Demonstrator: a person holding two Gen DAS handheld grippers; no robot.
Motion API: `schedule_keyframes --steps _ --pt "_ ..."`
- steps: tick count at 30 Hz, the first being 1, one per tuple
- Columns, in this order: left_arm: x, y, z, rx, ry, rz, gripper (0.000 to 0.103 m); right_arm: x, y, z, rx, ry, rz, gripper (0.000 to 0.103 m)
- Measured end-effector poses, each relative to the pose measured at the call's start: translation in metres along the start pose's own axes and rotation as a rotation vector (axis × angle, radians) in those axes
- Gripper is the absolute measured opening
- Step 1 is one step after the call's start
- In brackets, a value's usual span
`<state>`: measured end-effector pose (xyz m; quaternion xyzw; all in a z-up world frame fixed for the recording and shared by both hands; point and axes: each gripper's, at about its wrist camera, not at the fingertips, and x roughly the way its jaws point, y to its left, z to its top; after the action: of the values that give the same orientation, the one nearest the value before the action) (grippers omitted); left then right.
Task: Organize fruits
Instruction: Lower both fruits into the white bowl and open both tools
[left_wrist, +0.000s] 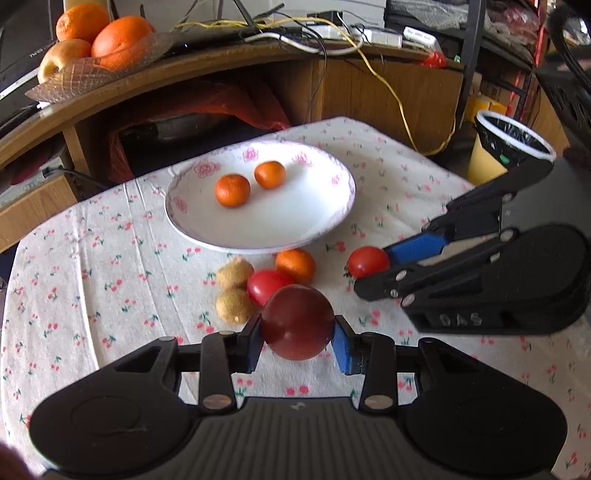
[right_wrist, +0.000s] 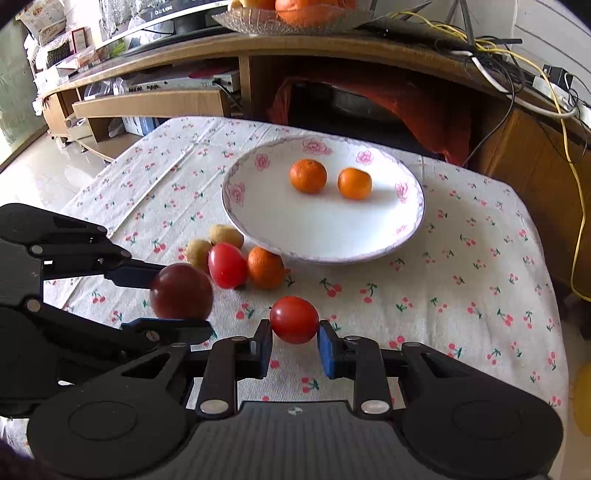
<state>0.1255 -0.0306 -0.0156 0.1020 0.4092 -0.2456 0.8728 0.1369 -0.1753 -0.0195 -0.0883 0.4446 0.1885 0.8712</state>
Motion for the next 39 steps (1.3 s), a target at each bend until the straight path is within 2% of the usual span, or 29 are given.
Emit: schedule_keyframes --steps 12,16,21,31,36,39 --pt "0.012 0.017 0.028 -0.052 -0.036 0.075 0.047 0.004 -0.008 0.02 0.034 -0.047 -0.028 0.021" --pt "0.021 0.022 0.036 -0.082 -0.037 0.094 0.047 0.006 -0.017 0.025 0.078 -0.06 -0.003 0.021" --pt "0.024 0.023 0.048 -0.098 -0.052 0.086 0.047 0.002 -0.022 0.035 0.091 -0.099 -0.021 0.022" --pt "0.035 0.033 0.053 -0.149 -0.054 0.085 0.048 0.017 -0.034 0.044 0.14 -0.101 -0.029 0.026" --pt "0.034 0.036 0.053 -0.157 -0.058 0.095 0.055 0.019 -0.034 0.044 0.142 -0.106 -0.043 0.027" --pt "0.034 0.035 0.053 -0.154 -0.059 0.1 0.055 0.019 -0.035 0.043 0.145 -0.107 -0.045 0.028"
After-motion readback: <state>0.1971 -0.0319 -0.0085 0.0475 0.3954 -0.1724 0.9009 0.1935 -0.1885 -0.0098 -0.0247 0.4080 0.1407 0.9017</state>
